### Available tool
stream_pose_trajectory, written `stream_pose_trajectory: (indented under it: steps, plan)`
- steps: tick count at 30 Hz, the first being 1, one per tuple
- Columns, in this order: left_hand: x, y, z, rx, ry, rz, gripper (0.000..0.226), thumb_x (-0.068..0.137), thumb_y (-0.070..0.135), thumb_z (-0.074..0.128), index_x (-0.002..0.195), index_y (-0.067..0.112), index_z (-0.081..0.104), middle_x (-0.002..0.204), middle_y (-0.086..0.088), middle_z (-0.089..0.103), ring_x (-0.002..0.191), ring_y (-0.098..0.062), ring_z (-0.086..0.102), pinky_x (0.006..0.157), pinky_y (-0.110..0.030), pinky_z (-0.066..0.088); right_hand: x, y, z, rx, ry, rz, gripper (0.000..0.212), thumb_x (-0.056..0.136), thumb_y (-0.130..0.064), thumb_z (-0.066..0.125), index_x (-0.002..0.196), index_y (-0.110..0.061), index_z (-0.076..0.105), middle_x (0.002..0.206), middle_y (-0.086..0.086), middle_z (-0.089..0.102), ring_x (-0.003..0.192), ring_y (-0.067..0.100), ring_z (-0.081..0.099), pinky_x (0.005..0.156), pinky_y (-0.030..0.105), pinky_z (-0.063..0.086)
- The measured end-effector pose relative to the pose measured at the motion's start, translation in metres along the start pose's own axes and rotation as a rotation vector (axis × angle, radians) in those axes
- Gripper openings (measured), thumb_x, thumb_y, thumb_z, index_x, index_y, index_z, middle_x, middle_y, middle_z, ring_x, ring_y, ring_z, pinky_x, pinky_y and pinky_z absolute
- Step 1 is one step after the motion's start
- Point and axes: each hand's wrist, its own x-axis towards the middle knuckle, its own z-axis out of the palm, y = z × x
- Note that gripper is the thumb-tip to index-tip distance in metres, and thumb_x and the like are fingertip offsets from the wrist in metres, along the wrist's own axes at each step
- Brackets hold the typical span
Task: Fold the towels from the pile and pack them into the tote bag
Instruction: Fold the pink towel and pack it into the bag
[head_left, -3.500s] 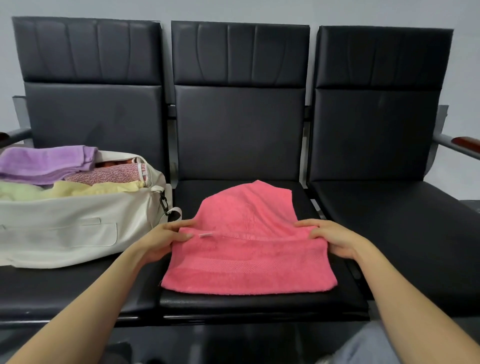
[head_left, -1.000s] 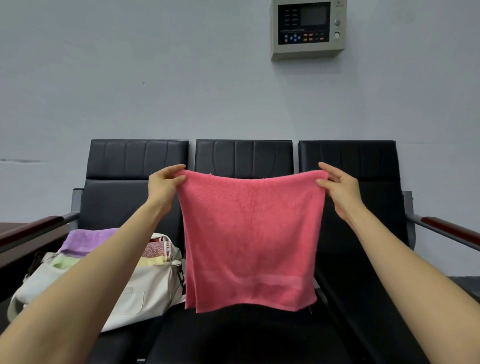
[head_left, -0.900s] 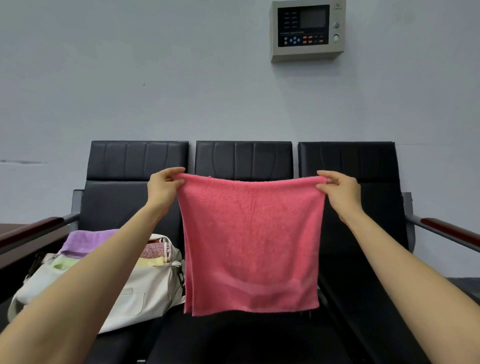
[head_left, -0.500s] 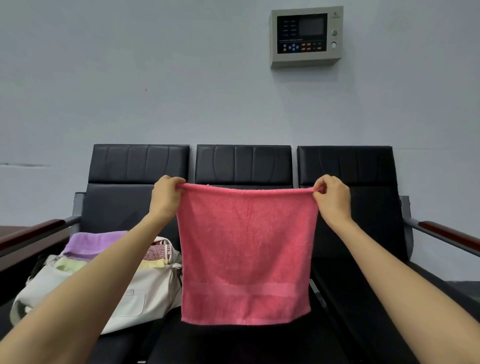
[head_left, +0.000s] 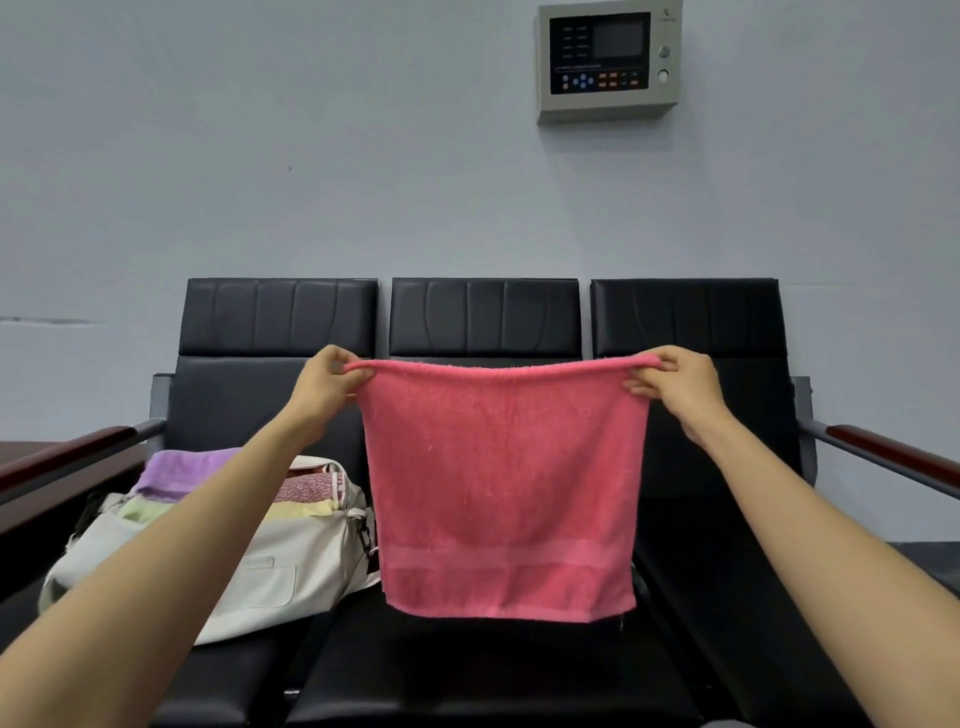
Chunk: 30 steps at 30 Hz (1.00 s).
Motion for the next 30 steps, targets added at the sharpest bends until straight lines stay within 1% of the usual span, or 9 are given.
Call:
stream_pose_trajectory:
  steps: [4,8,12,14,16,20,23,26,30]
  plan:
    - [0.0,0.019,-0.015,-0.204,-0.106,-0.006,0.019,0.085,-0.004,0.064,0.081,0.011,0.054,0.073,-0.004,0.059,0.058,-0.003,0.061,0.054,-0.013,0.051,-0.002,-0.018,-0.014,0.094,0.049,-0.05,0.009,0.083,-0.009,0.072,0.086,-0.015,0.067,0.077,0.006,0.068,0.053,0.005,0.062,0.045,0.015,0.044]
    - [0.023,0.03,-0.018,-0.208,-0.134,0.006,0.015,0.087,-0.004,0.063,0.083,0.01,0.057,0.07,0.001,0.064,0.06,-0.002,0.064,0.061,-0.015,0.055,0.015,-0.027,-0.01,0.095,0.088,-0.062,0.008,0.086,-0.012,0.07,0.09,-0.016,0.064,0.078,0.002,0.066,0.047,0.003,0.056,0.04,0.015,0.041]
    - [0.048,-0.013,0.014,0.091,-0.119,-0.06,0.013,0.086,-0.001,0.065,0.079,0.009,0.06,0.078,-0.008,0.061,0.067,-0.013,0.061,0.058,-0.018,0.053,0.041,0.011,0.014,-0.057,-0.055,0.151,0.006,0.094,-0.009,0.059,0.098,-0.009,0.056,0.086,0.009,0.063,0.049,0.01,0.064,0.042,0.018,0.051]
    - [0.058,-0.05,0.033,0.359,-0.084,-0.07,0.005,0.083,0.007,0.07,0.083,0.009,0.066,0.081,-0.009,0.063,0.08,-0.02,0.057,0.069,-0.026,0.049,0.048,0.046,0.031,-0.098,-0.127,0.286,0.007,0.095,-0.006,0.054,0.093,-0.009,0.048,0.086,0.012,0.061,0.051,0.015,0.067,0.045,0.022,0.055]
    - [0.059,-0.088,0.05,0.486,-0.048,-0.105,0.012,0.081,0.011,0.072,0.093,0.008,0.071,0.088,-0.01,0.067,0.087,-0.023,0.06,0.079,-0.031,0.047,0.05,0.085,0.047,-0.109,-0.166,0.369,0.013,0.096,-0.004,0.051,0.088,-0.011,0.044,0.089,0.012,0.06,0.06,0.017,0.067,0.052,0.022,0.056]
    - [0.041,-0.161,0.078,0.459,-0.062,-0.248,0.011,0.083,0.005,0.067,0.094,0.006,0.068,0.091,-0.016,0.07,0.084,-0.03,0.066,0.078,-0.036,0.054,0.034,0.162,0.07,-0.112,-0.179,0.428,0.021,0.095,-0.001,0.05,0.08,-0.014,0.042,0.092,0.014,0.058,0.073,0.017,0.063,0.069,0.026,0.054]
    - [0.009,-0.201,0.086,0.412,-0.086,-0.299,0.007,0.086,0.0,0.061,0.087,0.007,0.06,0.081,-0.017,0.065,0.069,-0.025,0.061,0.067,-0.034,0.051,0.006,0.207,0.074,-0.136,-0.201,0.445,0.021,0.094,0.001,0.052,0.08,-0.013,0.045,0.091,0.016,0.061,0.075,0.017,0.064,0.071,0.026,0.053]
    - [-0.026,-0.227,0.079,0.309,-0.084,-0.299,0.011,0.087,-0.003,0.055,0.082,0.007,0.054,0.079,-0.016,0.062,0.068,-0.026,0.06,0.063,-0.037,0.051,-0.025,0.233,0.067,-0.092,-0.236,0.453,0.019,0.094,0.001,0.052,0.082,-0.013,0.049,0.091,0.016,0.064,0.076,0.019,0.067,0.072,0.028,0.055]
    - [-0.069,-0.242,0.057,0.337,-0.199,-0.267,0.008,0.087,0.007,0.062,0.083,0.005,0.056,0.079,-0.011,0.066,0.079,-0.029,0.066,0.076,-0.047,0.055,-0.063,0.244,0.042,-0.075,-0.365,0.461,0.011,0.092,0.002,0.056,0.087,-0.008,0.055,0.092,0.013,0.067,0.082,0.019,0.07,0.075,0.025,0.058]
